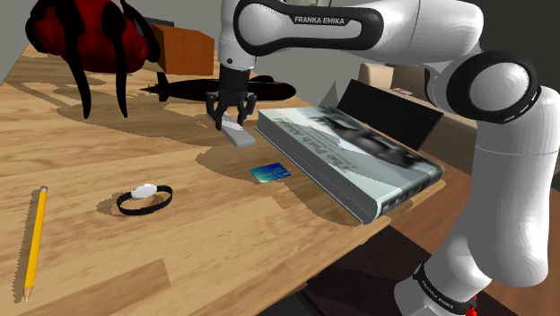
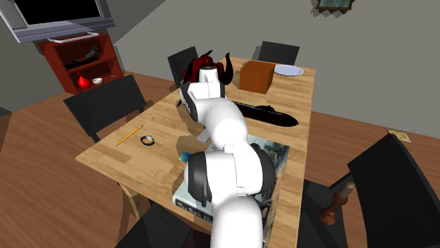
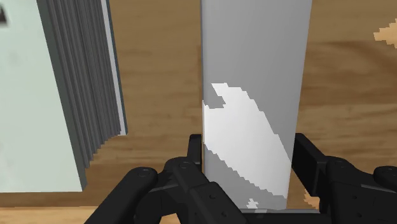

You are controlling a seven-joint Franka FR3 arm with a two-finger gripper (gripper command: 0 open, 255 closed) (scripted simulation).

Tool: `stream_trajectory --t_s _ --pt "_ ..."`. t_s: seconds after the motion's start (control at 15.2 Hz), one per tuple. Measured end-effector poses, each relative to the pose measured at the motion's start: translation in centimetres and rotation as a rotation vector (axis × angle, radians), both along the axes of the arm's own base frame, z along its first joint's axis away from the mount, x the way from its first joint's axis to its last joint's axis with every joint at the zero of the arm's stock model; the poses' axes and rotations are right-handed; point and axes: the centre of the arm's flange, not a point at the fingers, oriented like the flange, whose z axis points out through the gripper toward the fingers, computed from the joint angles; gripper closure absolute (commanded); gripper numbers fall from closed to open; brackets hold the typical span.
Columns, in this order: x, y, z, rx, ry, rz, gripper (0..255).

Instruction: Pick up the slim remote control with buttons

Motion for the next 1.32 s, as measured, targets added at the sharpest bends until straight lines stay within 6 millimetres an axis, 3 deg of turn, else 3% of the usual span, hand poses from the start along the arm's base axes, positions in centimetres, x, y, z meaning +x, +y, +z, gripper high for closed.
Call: stream_trajectory --t_s 0.4,1.32 --pt "0.0 0.0 0.6 0.000 0.001 0.000 255" --pt "0.0 0.1 7.6 0.000 0.001 0.000 255"
